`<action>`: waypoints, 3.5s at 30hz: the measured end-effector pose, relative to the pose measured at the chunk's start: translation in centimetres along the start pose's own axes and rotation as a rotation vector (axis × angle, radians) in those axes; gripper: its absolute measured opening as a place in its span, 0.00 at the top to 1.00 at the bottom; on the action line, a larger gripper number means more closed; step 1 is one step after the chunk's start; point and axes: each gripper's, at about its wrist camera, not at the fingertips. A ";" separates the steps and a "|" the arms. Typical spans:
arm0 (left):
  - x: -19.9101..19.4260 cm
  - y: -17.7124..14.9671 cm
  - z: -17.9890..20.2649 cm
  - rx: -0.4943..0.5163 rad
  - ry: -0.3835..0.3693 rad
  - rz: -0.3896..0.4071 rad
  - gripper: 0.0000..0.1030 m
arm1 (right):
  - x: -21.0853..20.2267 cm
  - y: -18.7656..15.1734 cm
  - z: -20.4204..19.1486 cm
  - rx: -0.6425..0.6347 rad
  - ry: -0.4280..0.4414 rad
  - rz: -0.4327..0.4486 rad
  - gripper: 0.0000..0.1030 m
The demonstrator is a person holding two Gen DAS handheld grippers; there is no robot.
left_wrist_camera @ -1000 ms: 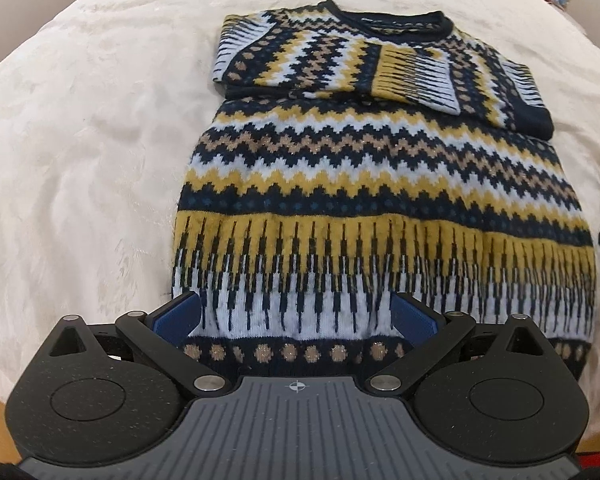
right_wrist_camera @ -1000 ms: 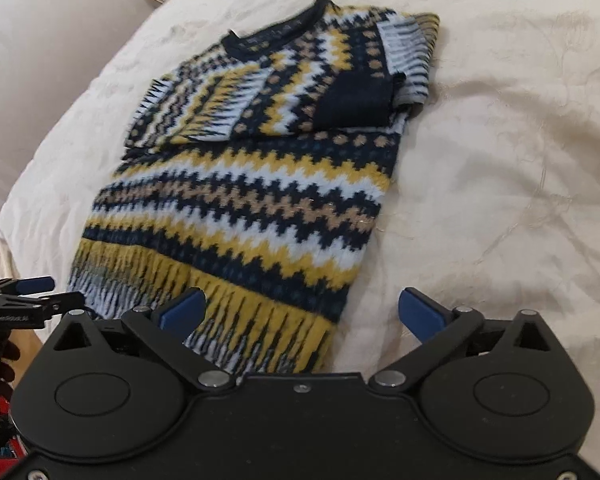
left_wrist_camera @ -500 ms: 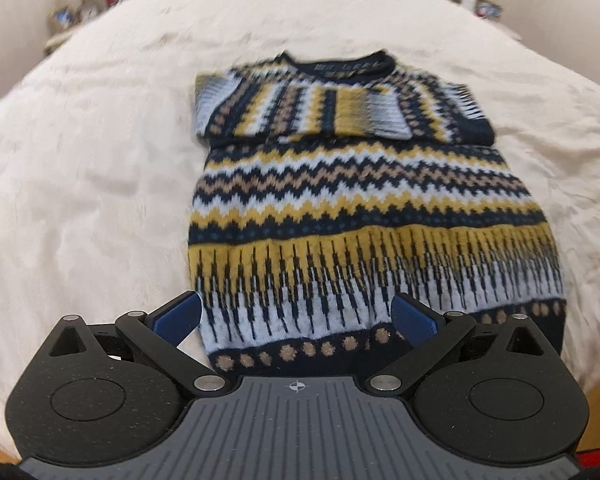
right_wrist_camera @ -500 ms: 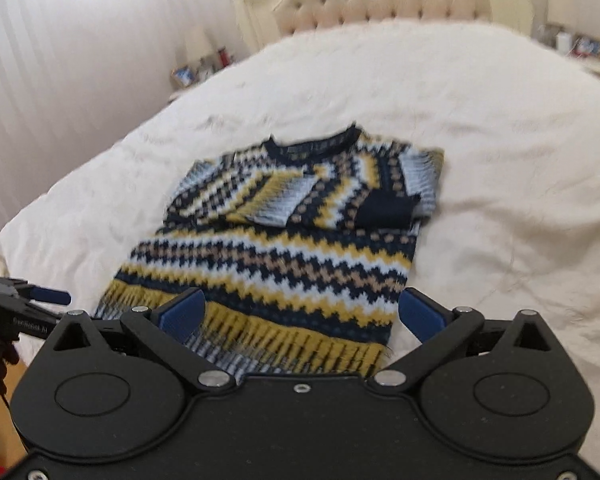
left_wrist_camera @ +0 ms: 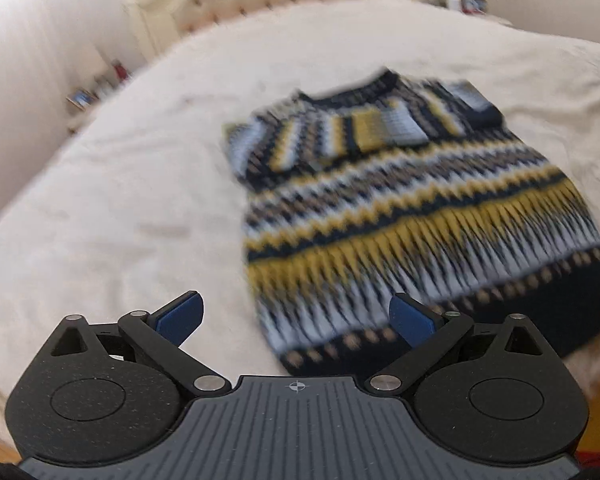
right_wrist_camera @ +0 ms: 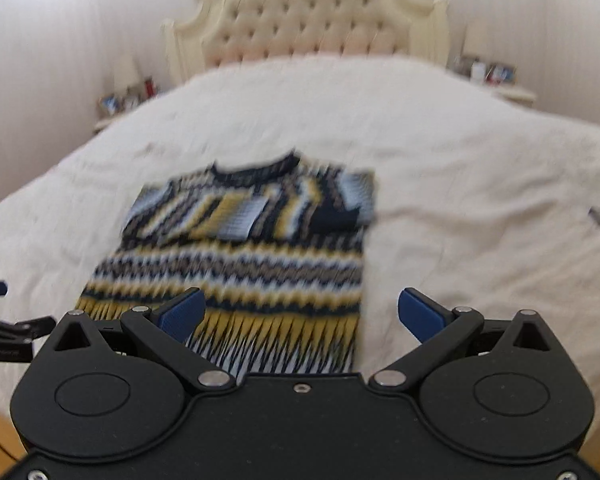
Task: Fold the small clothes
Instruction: 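Release the cuff and lift both grippers away from the sweater, then grasp the ribbed hem with both grippers side by side, then lift the hem with both grippers and fold it up toward the collar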
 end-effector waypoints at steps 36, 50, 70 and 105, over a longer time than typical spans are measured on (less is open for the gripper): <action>7.0 -3.5 0.1 -0.151 -0.353 -0.292 0.87 | 7.4 -7.6 3.5 0.275 0.128 -0.367 0.29; 3.5 -0.8 -4.5 -0.300 -0.422 -0.178 0.95 | 3.0 -3.6 3.0 0.331 0.255 -0.221 0.84; 2.2 4.3 -7.5 -0.466 -0.403 -0.071 0.95 | 1.2 3.6 3.4 0.308 0.332 -0.044 0.88; 12.9 23.7 -5.1 -0.478 -0.293 0.010 0.95 | 15.5 18.8 12.9 0.350 0.398 0.103 0.88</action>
Point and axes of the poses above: each gripper's, at about its wrist camera, not at the fingertips, and x roughly the way its jaws point, z to its right, y to its top, and after that the axes turned 15 degrees about y, right-handed
